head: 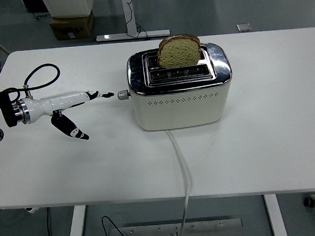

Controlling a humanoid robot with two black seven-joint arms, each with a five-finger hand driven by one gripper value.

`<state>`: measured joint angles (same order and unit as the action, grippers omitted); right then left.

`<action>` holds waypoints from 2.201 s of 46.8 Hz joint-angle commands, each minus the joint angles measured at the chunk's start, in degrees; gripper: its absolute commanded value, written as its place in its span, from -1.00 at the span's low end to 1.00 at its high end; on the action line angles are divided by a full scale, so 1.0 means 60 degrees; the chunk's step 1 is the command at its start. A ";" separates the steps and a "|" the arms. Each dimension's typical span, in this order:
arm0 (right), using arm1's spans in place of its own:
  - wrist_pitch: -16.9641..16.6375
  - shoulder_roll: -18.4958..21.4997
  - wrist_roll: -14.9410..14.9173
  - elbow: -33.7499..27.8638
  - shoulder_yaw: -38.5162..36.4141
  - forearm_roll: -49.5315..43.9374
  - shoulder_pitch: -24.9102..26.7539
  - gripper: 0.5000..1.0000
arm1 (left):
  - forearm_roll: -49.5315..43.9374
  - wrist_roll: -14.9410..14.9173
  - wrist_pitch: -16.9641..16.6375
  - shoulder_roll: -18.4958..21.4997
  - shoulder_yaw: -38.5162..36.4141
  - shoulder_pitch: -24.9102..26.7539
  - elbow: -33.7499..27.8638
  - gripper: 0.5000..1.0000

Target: Press down toaster

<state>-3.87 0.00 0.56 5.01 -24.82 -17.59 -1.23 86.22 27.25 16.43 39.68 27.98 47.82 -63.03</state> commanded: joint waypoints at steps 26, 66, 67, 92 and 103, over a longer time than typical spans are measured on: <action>0.0000 0.0000 -0.0006 0.0000 -0.0008 0.0002 0.0000 0.99 | -0.0088 0.0073 -0.0042 -0.0022 0.0068 0.0102 0.0002 1.00; 0.0000 0.0000 -0.0006 0.0000 -0.0008 0.0002 0.0000 0.99 | 0.0000 0.0044 -0.0028 -0.0418 -0.0034 0.0029 0.0104 1.00; 0.0000 0.0000 -0.0006 0.0000 0.0006 0.0002 0.0000 0.99 | 0.0000 0.0044 -0.0028 -0.0418 -0.0034 0.0029 0.0119 1.00; 0.0000 0.0000 -0.0006 0.0000 -0.0008 0.0002 0.0000 0.99 | -0.0030 0.0044 -0.0028 -0.0593 -0.0122 -0.0132 0.0338 1.00; 0.0000 0.0000 -0.0006 0.0000 0.0006 0.0002 0.0000 0.99 | -0.0044 0.0044 -0.0042 -0.0842 -0.0195 -0.0147 0.0559 1.00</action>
<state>-3.87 0.00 0.52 5.01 -24.84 -17.60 -1.23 86.00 27.48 16.21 34.91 27.14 47.02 -59.72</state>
